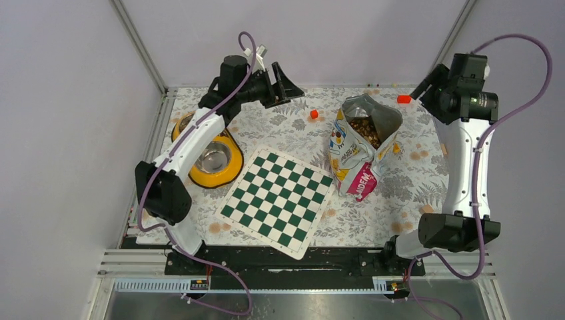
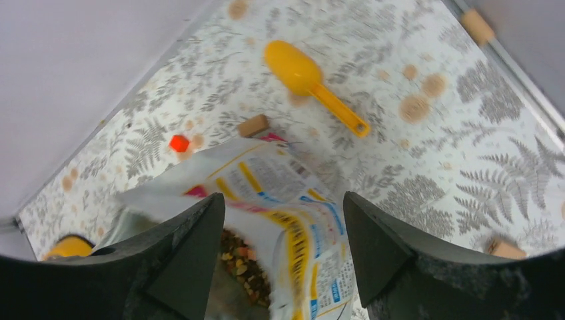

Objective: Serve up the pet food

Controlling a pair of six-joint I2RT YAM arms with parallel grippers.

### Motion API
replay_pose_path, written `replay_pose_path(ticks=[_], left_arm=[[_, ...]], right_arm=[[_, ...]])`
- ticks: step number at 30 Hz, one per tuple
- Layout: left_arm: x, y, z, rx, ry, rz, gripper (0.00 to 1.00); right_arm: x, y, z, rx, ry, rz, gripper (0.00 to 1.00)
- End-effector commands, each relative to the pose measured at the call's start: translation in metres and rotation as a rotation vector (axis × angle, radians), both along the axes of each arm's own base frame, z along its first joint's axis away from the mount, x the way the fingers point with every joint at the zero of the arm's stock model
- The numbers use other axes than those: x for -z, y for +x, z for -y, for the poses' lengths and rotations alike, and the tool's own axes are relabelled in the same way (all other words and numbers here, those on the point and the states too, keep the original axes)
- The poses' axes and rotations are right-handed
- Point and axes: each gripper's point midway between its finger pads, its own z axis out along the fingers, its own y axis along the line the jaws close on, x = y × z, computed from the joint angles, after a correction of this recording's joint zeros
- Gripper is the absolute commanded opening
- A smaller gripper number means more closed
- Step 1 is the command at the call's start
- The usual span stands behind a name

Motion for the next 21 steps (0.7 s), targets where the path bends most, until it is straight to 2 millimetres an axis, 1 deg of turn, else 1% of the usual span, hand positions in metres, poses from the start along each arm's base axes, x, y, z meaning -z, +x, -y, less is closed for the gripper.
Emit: replay_pose_path(ticks=[1, 3, 5, 6, 7, 9, 11, 14, 19, 21], left_arm=[[-0.068, -0.035, -0.017, 0.081, -0.072, 0.143, 0.82], [-0.074, -0.049, -0.022, 0.135, -0.071, 0.163, 0.85], [-0.079, -0.067, -0.025, 0.212, -0.064, 0.208, 0.88], [-0.08, -0.076, -0.027, 0.242, -0.052, 0.232, 0.89], [-0.079, -0.083, -0.029, 0.271, -0.035, 0.263, 0.9], [-0.081, -0.098, -0.033, 0.334, -0.01, 0.324, 0.91], [-0.084, -0.113, -0.036, 0.401, -0.005, 0.378, 0.92], [-0.091, -0.138, -0.039, 0.521, -0.029, 0.461, 0.93], [-0.105, -0.186, -0.047, 0.719, -0.101, 0.636, 0.92], [-0.113, -0.2, -0.05, 0.782, -0.14, 0.733, 0.92]], right_arm=[[0.035, -0.001, 0.043, 0.16, 0.139, -0.032, 0.73], [0.049, -0.004, 0.058, 0.213, 0.158, -0.037, 0.74], [0.061, -0.003, 0.063, 0.215, 0.148, -0.045, 0.74], [0.068, -0.003, 0.064, 0.208, 0.14, -0.057, 0.75], [0.074, 0.0, 0.06, 0.174, 0.145, -0.063, 0.78], [0.089, 0.005, 0.058, 0.129, 0.132, -0.069, 0.86], [0.102, 0.009, 0.061, 0.103, 0.118, -0.057, 0.9], [0.118, 0.014, 0.066, 0.101, 0.108, -0.045, 0.9], [0.154, 0.024, 0.066, 0.062, 0.129, -0.135, 0.9], [0.164, 0.027, 0.066, 0.044, 0.12, -0.148, 0.9]])
